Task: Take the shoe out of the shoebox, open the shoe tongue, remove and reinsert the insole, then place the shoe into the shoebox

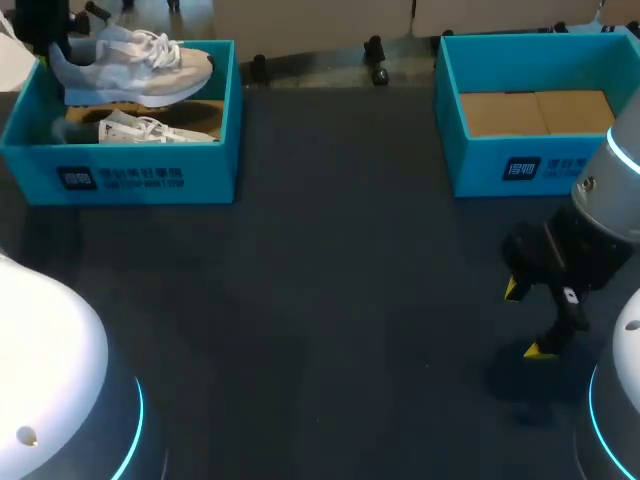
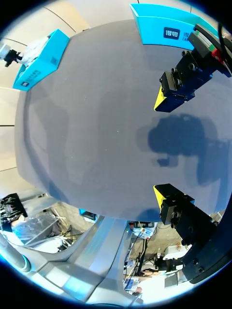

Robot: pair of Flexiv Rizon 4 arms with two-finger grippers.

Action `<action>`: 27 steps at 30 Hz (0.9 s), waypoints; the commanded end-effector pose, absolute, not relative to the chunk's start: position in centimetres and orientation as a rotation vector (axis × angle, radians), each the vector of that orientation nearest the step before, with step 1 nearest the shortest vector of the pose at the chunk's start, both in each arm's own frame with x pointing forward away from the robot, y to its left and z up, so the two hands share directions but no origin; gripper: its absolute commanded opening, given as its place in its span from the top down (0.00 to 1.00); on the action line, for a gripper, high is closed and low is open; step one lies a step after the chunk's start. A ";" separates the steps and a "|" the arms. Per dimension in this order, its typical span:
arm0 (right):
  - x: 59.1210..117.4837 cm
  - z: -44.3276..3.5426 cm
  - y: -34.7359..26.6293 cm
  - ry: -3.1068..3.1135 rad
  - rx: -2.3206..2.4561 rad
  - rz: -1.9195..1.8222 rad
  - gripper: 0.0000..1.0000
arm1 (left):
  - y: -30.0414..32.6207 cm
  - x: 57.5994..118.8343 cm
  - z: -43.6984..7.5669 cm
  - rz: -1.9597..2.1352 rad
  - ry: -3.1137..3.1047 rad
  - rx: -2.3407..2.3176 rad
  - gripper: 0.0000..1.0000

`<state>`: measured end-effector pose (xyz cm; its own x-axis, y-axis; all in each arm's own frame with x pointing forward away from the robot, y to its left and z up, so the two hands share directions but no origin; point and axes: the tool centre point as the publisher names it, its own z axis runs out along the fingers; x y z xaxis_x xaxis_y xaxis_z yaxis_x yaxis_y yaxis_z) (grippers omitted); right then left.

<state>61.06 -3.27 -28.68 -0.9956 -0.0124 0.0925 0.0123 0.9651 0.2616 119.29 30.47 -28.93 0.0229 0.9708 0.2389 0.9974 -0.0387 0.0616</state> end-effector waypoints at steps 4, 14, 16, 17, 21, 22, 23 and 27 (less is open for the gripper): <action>61.1 -28.8 -3.2 -3.022 0.000 -0.401 0.00 | 30.5 120.3 -29.8 -0.309 -2.089 -2.141 1.00; 61.1 -28.8 -3.2 -3.022 0.000 -0.401 0.00 | 29.6 120.0 -30.9 -0.289 -2.088 -2.138 1.00; 61.1 -28.8 -3.2 -3.022 0.000 -0.401 0.00 | 29.4 120.0 -31.2 -0.289 -2.088 -2.138 1.00; 61.1 -28.8 -3.2 -3.022 0.000 -0.401 0.00 | 29.3 120.0 -31.4 -0.292 -2.092 -2.135 1.00; 61.1 -28.8 -3.2 -3.022 0.000 -0.401 0.00 | 29.2 120.1 -32.2 -0.298 -2.092 -2.123 1.00; 61.1 -28.8 -3.2 -3.022 0.000 -0.401 0.00 | 29.2 120.2 -32.4 -0.296 -2.086 -2.119 1.00; 61.1 -28.8 -3.2 -3.022 0.000 -0.401 0.00 | 29.2 120.3 -32.6 -0.298 -2.087 -2.113 1.00; 61.1 -28.8 -3.2 -3.022 0.000 -0.401 0.00 | 29.2 120.5 -33.2 -0.298 -2.081 -2.106 1.00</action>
